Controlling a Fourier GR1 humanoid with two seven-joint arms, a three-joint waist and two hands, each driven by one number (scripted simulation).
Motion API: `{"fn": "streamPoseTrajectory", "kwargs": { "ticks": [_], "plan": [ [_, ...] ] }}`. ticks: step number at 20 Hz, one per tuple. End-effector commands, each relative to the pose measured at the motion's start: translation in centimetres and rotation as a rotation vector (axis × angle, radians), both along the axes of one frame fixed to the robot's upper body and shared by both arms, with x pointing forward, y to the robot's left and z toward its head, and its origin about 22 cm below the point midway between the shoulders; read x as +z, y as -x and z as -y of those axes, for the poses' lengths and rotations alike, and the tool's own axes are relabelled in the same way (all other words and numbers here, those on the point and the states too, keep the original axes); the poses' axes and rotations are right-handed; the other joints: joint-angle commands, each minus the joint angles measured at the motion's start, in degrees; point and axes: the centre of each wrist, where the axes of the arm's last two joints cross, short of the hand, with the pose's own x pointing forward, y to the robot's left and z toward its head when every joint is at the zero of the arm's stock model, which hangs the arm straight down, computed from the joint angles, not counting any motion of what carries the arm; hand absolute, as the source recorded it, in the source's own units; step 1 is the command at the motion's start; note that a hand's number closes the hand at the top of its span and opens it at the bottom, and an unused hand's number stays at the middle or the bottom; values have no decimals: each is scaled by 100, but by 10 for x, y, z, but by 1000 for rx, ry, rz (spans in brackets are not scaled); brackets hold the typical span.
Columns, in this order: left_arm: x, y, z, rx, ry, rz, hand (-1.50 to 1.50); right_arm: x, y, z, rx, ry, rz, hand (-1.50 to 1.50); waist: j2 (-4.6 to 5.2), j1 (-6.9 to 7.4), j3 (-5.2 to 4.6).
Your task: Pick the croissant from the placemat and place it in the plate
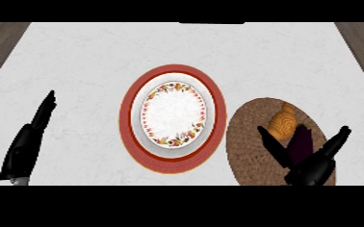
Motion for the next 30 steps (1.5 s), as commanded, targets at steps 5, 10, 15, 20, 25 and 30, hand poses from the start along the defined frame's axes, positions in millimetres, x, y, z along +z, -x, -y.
{"fn": "streamPoseTrajectory", "kwargs": {
  "ticks": [5,10,15,20,25,30],
  "plan": [
    [2,3,-6,-4,-7,2,0,18,-4,19,-19,-104,-301,-150,11,21,-7],
    [-3,0,1,-10,-3,2,0,61,-24,16,-2,-129,-496,-150,-1,-16,14],
    [-4,5,-4,0,16,-7,0,92,-37,-8,44,-162,-692,-150,-14,7,38],
    [-1,8,1,-8,15,6,0,118,-36,11,107,-182,-777,-150,-25,-31,52],
    [-26,2,-1,0,15,-12,0,123,-57,21,132,-179,-795,-150,-2,-48,51],
    [-7,2,0,-18,13,-3,0,104,-59,8,181,-230,-833,-150,-9,-22,56]
  ]
}}
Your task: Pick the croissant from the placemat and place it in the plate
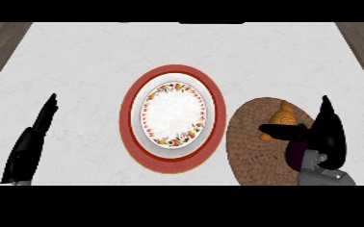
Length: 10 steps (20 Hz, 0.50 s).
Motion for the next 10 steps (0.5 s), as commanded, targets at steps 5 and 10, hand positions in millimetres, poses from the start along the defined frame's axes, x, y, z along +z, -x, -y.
{"fn": "streamPoseTrajectory", "kwargs": {
  "ticks": [5,10],
  "plan": [
    [3,13,-9,-7,2,7,0,-18,-14,-11,-4,-57,-162,-150,1,43,4],
    [-5,9,1,0,9,-1,0,-45,3,11,-11,-66,-172,-150,1,-4,4]
  ]
}}
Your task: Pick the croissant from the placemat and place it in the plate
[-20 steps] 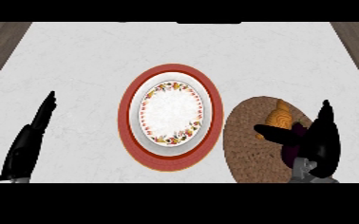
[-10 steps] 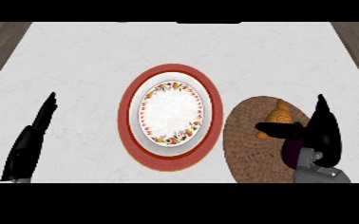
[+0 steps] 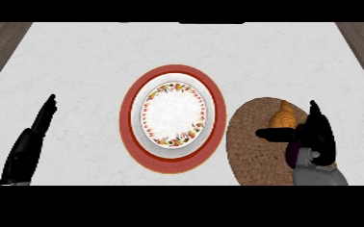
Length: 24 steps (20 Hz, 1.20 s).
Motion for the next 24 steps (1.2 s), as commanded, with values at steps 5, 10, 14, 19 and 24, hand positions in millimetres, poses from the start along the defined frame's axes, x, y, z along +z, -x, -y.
{"fn": "streamPoseTrajectory", "kwargs": {
  "ticks": [5,10,14,19,24],
  "plan": [
    [22,-22,9,-10,-5,5,0,1,-14,16,-38,-38,-64,-150,3,-18,2],
    [-2,4,16,-4,-17,-4,0,-21,-12,32,-44,-26,53,150,3,1,3],
    [-2,-8,-4,-12,9,-1,0,-33,-14,-1,-17,-10,32,150,2,-4,1],
    [4,3,1,4,-1,1,0,-35,-5,7,-24,38,21,150,-1,-5,1],
    [14,-18,17,-94,-5,44,0,6,-48,-13,797,305,40,150,180,712,6]
  ]
}}
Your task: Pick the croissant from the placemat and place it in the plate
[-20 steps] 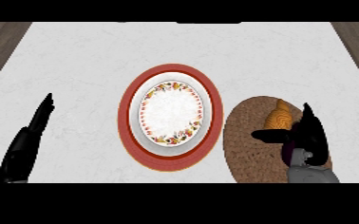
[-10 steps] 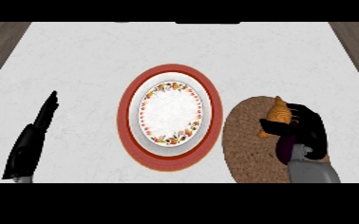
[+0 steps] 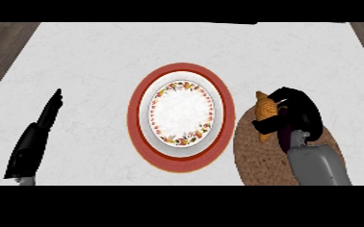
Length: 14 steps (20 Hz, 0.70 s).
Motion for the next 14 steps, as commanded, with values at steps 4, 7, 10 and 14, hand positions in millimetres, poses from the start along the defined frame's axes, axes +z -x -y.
{"fn": "streamPoseTrajectory", "kwargs": {
  "ticks": [4,7,10,14],
  "plan": [
    [8,-11,10,-76,-6,20,0,36,-28,4,688,259,8,150,127,420,23],
    [8,-14,13,-65,4,22,0,68,-51,31,798,295,140,150,154,353,34],
    [6,-12,7,-45,-6,14,0,94,-69,61,891,265,282,150,111,240,32],
    [5,-14,8,-31,-3,6,0,117,-88,83,939,252,527,150,80,102,29]
  ]
}}
